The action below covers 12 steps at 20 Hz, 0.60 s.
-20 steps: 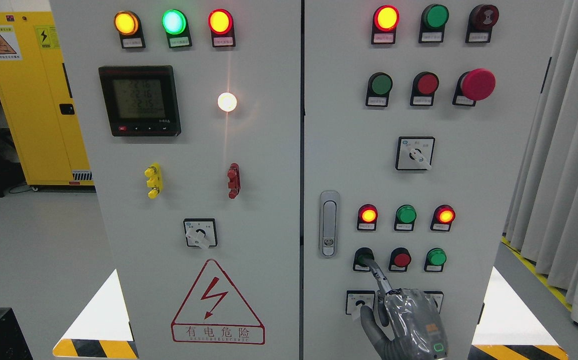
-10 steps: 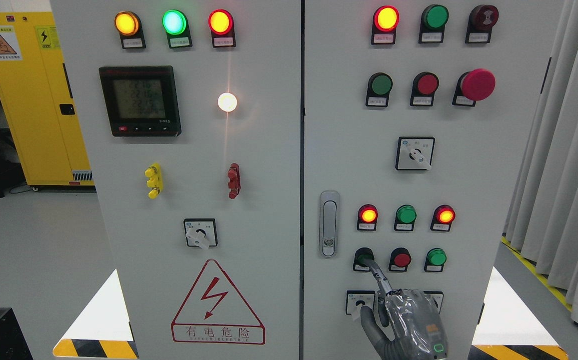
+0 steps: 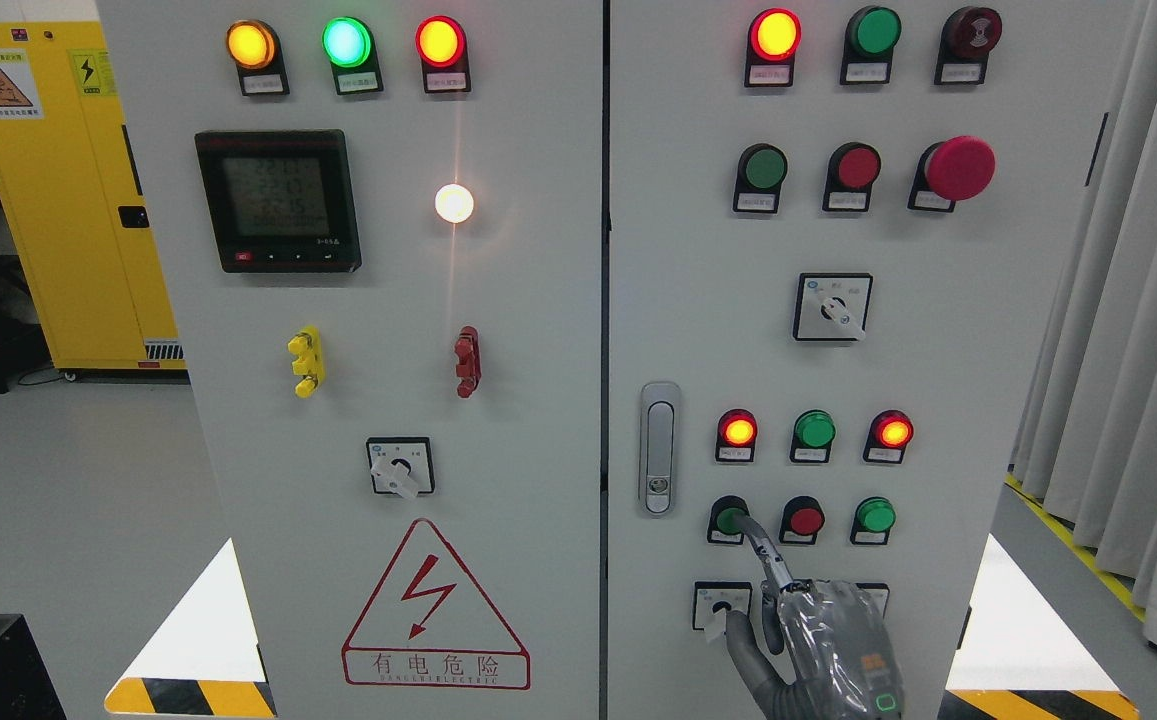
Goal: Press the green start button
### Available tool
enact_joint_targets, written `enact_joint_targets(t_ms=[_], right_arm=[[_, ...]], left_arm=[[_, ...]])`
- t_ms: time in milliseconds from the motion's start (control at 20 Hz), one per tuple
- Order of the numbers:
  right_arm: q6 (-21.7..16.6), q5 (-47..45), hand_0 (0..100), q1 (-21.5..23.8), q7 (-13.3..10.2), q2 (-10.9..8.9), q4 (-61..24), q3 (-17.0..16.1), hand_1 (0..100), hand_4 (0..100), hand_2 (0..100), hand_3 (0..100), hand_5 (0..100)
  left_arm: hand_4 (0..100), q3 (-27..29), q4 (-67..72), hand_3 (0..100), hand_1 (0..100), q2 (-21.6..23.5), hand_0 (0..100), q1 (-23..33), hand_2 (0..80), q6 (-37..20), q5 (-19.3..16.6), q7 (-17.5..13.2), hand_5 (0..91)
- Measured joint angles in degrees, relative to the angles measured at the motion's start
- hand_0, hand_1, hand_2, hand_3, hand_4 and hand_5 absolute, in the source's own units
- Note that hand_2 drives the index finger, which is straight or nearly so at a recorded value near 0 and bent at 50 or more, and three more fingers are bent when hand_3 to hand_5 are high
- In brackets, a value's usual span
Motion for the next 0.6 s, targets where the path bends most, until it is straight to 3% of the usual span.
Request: enact_joint_targets(t_ms=[200,350,450,500,550,600], right_arm=[[-0.3,0.0,70,1.0,-0.4,0.05,-1.4,0.4,90,100,0,99,100],[-0.4,-0.5,75,1.8,-1.4,0.12,-2.7,0.9,88,100,2,99,100],[-0.4,-2.9,78,2.3,-1.9,0.26,-3.6,1.3,88,98,4,93,100],[-0.4,-5.0,79,2.5,-2.0,0.34,-4.0,1.6,88,88,5,78,92],[-0.4,-7.4,75,2.8,-2.0,0.39,-4.4,1.8,85,69,6,57,81],[-0.4,-10.1,75,3.1,-2.0,0.44,-4.9,2.0,84,63,6,51,76]], left_arm=[[0,0.0,0.0,0,56,0.0,12,0.0,0.0,0.0,0.0,0.0,0.0],[0,0.0,0.0,0,56,0.0,12,0.0,0.0,0.0,0.0,0.0,0.0],[0,0.0,0.0,0,56,0.0,12,0.0,0.0,0.0,0.0,0.0,0.0],[0,0.0,0.0,0,56,0.0,12,0.0,0.0,0.0,0.0,0.0,0.0],[0,0.0,0.0,0,56,0.0,12,0.0,0.0,0.0,0.0,0.0,0.0],[0,0.0,0.0,0,56,0.0,12,0.0,0.0,0.0,0.0,0.0,0.0]])
